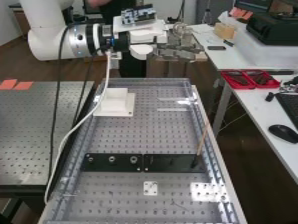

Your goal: Grab the drill bit and place it in the clear container

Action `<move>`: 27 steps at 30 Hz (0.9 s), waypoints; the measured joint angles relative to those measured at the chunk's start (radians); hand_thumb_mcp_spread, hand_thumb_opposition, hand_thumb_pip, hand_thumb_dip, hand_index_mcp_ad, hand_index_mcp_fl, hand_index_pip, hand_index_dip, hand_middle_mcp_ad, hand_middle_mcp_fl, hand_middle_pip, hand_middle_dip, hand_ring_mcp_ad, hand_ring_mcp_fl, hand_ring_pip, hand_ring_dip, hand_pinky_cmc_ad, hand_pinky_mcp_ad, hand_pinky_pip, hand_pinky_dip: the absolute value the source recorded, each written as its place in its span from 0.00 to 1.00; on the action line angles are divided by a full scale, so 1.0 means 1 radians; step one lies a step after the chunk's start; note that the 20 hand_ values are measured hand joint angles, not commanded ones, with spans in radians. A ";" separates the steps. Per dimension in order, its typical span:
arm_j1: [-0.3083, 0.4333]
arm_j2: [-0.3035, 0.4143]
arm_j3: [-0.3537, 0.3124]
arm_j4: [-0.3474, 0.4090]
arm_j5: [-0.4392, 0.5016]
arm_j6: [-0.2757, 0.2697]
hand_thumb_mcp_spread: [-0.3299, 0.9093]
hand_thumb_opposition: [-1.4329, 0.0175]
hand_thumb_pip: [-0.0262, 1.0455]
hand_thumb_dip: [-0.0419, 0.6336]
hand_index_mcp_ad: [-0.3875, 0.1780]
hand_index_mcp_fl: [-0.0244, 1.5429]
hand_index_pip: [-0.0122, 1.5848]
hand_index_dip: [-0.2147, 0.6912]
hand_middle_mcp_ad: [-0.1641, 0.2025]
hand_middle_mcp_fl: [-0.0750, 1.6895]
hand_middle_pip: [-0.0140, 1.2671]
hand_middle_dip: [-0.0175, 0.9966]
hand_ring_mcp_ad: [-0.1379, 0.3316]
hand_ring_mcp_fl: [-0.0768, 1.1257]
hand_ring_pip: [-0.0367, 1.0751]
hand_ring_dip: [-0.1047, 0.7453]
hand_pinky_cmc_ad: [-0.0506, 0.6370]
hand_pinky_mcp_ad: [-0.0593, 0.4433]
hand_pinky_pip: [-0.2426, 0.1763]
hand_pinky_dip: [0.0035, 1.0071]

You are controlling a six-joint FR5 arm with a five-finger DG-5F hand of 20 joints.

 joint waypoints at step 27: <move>-0.094 0.180 -0.030 -0.130 0.115 -0.093 0.48 0.49 0.35 0.20 0.59 0.37 0.02 0.83 0.59 0.17 0.10 0.27 0.55 0.08 0.13 0.21 0.58 0.67 0.47 0.19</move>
